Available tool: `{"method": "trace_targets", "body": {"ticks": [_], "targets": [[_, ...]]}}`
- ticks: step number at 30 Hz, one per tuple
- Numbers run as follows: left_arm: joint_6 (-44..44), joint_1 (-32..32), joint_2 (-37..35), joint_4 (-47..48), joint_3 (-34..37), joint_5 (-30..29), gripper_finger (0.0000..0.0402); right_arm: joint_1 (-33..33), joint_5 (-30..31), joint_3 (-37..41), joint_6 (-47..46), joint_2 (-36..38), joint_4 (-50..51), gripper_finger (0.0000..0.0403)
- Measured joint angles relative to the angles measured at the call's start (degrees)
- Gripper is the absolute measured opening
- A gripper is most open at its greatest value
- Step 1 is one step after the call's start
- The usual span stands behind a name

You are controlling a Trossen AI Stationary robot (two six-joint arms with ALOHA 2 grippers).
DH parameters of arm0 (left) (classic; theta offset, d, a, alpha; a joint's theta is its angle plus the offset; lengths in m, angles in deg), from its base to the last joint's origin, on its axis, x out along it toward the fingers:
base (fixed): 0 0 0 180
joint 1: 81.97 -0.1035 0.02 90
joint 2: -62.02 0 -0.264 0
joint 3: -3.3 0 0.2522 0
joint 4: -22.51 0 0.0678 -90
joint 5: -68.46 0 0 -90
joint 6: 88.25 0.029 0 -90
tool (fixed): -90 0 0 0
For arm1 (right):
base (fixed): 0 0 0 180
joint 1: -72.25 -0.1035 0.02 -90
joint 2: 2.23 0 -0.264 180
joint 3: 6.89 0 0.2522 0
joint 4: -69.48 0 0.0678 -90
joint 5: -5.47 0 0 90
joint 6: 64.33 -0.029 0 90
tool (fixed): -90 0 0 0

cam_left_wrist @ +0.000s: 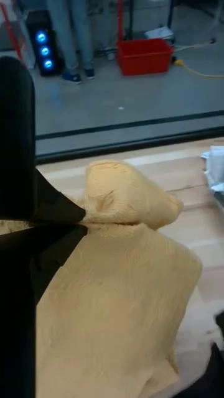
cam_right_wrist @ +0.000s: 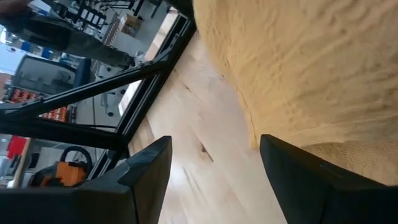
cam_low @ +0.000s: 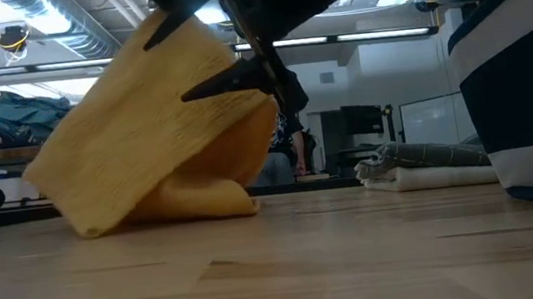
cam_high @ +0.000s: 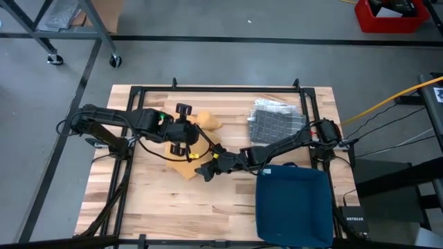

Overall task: Fold towel
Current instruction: Fold yellow towel

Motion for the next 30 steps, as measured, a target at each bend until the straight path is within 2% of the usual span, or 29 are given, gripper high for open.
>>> {"method": "trace_targets", "body": {"ticks": [4, 9, 16, 20, 26, 30], "targets": [[5.0, 0.2, 0.0, 0.1, -1.4, -0.4, 0.0001, -0.1, 0.4, 0.0, 0.1, 0.0, 3.0, 0.025], [5.9, 0.1, 0.0, -0.1, -1.7, -0.7, 0.0001, -0.1, 0.7, 0.0, -2.0, -0.1, 5.3, 0.025], [7.1, 0.1, 0.0, -0.7, -1.7, -1.9, 0.0001, -0.2, 4.6, 0.0, -4.1, -0.2, 5.6, 0.025], [9.0, 0.1, 0.1, -2.5, -1.7, -4.4, 0.0001, -0.2, 5.1, 0.0, -4.9, -0.1, 7.0, 0.025], [14.0, -0.5, 0.1, -7.7, -1.7, -5.2, 0.0001, -0.6, 5.2, 0.0, -4.8, -0.1, 7.9, 0.025], [15.4, -1.3, 0.1, -7.7, -1.7, -5.9, 0.0001, -0.6, 5.3, 0.0, -3.9, -0.1, 7.5, 0.025]]}}
